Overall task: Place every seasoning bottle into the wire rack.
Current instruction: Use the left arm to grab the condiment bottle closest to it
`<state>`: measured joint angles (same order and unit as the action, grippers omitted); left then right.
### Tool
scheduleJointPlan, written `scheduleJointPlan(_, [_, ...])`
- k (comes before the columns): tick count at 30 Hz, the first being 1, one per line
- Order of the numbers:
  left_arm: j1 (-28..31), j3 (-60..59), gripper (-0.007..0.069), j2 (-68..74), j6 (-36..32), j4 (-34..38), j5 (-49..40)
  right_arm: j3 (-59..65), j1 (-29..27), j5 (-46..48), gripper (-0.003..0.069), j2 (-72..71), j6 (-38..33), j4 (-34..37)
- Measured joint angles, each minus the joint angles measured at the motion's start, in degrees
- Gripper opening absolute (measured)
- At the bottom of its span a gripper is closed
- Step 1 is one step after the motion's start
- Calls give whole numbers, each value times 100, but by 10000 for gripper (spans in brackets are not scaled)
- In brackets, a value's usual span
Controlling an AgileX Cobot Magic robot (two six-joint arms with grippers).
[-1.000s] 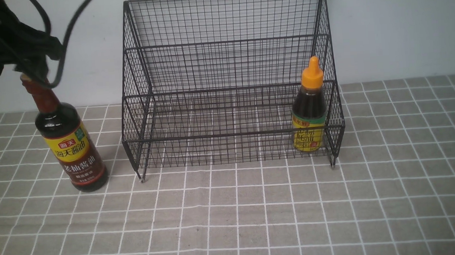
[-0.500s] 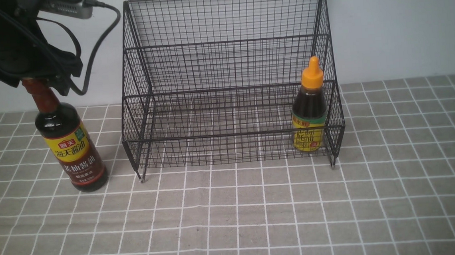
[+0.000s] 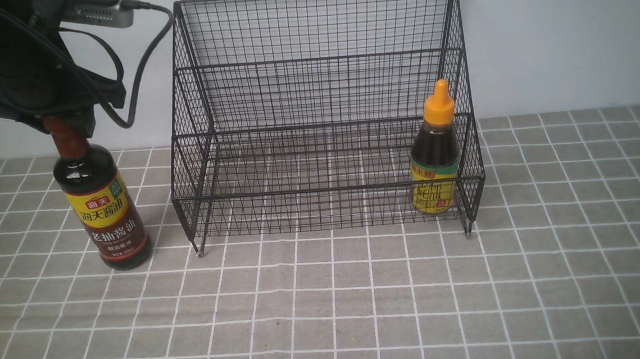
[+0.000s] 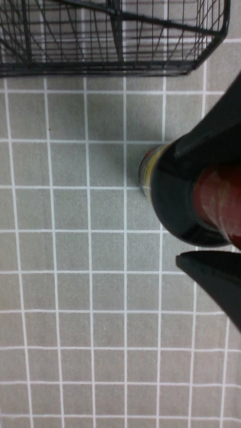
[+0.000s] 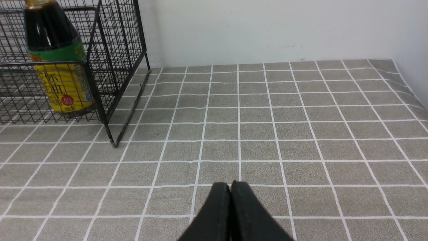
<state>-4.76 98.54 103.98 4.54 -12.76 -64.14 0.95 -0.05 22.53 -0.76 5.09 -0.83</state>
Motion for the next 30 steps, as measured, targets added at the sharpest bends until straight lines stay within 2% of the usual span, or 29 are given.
scheduleJointPlan(4, [0,66,307,0,2,14,-92,0,0,0,-14,0,0,5])
scheduleJointPlan(11, [0,691,271,47,-17,-12,-805,0,0,0,-14,0,0,5])
scheduleJointPlan(25, [-6,1030,270,-44,-44,103,-920,5,0,0,-14,0,0,5])
scheduleJointPlan(30, [-6,1492,270,-305,-54,132,-958,5,0,0,-14,0,0,5])
